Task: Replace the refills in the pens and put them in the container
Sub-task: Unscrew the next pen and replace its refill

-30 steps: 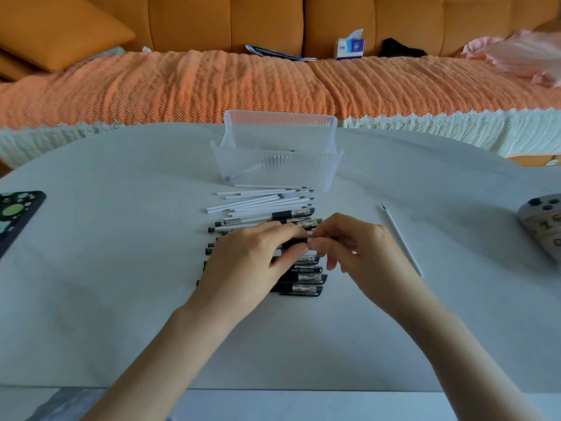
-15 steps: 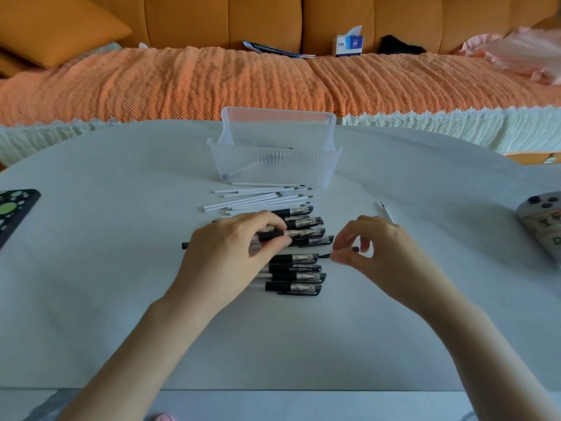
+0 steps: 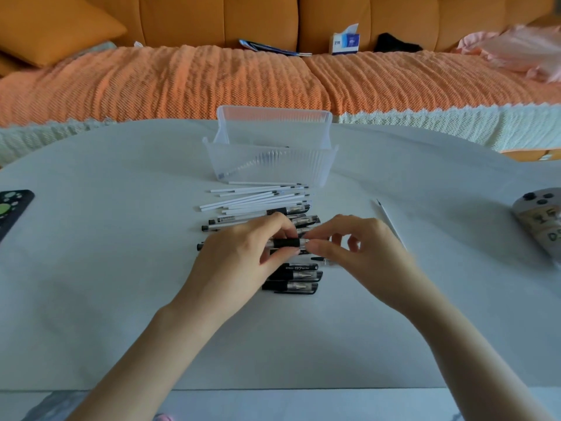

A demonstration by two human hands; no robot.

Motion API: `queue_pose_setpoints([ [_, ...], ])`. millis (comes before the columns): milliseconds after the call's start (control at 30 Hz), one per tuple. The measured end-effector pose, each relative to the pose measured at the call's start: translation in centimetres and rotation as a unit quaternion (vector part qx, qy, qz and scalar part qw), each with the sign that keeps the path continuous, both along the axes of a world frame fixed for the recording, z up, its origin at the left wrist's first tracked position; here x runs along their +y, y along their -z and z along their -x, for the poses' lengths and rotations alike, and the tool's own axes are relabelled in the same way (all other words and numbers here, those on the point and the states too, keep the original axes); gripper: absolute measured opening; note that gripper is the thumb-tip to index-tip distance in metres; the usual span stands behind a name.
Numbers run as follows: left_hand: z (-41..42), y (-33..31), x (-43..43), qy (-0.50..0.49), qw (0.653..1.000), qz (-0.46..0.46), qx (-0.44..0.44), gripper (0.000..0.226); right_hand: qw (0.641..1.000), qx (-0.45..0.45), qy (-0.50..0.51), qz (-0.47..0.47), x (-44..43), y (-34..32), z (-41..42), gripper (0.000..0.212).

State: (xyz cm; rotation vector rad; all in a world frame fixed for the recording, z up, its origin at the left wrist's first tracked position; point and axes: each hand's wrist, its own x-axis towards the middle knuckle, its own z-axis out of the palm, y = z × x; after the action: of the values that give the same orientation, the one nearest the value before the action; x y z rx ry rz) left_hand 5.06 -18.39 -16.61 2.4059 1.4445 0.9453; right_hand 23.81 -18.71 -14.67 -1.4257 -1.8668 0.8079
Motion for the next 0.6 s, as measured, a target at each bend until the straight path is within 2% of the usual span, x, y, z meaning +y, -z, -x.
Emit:
queue_pose_setpoints([
  [33,-0.04,-0.01,0.1,0.009,1.0,-0.001,-0.008,0.016,1.0,-0.002,0.005,0.001,-0.09,-0.08,0.18,0.005],
  [333,-0.14,0.09,0.46,0.034,0.999,-0.006,-0.029,0.032,0.999,0.005,0.033,0.007,-0.21,-0.3,0.46,0.002],
  [533,0.03,-0.33,0.27,0.021,1.0,-0.013,-0.01,0.032,0.999,0.03,0.03,0.006,0.08,0.21,0.18,0.007],
  [600,0.06,-0.45,0.25,0.012,0.999,-0.031,-0.002,0.025,0.999,0.035,0.027,0.003,0.14,0.3,0.11,0.009],
])
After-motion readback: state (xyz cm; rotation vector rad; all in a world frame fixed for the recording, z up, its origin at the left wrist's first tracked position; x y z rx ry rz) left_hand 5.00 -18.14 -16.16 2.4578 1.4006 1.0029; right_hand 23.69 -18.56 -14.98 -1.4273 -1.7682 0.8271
